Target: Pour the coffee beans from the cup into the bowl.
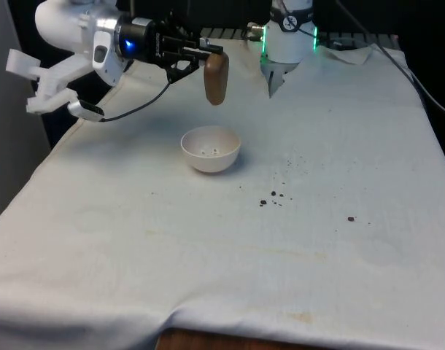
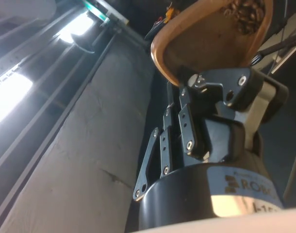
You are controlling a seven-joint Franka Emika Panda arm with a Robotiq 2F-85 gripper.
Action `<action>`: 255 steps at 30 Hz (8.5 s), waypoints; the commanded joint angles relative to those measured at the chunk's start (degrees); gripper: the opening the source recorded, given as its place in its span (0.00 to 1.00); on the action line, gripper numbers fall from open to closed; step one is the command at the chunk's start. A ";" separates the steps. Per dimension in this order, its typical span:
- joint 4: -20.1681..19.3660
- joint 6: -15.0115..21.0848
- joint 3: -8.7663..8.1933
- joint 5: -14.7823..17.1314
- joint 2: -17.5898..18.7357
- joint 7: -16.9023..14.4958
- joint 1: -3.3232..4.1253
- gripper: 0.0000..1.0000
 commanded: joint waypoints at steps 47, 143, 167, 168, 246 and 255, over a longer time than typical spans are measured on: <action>1.03 -11.57 -0.69 9.85 4.35 3.04 -1.89 0.00; 0.11 -18.79 -1.66 13.98 5.10 3.44 -1.55 0.00; -0.40 -17.88 -4.35 13.06 4.47 1.32 1.60 0.00; -0.40 -17.88 -4.35 13.06 4.47 1.32 1.60 0.00; -0.52 -8.14 -9.17 -0.86 -2.06 -7.22 10.54 0.00; -0.57 -6.36 -9.11 -3.09 -3.32 -7.73 11.40 0.00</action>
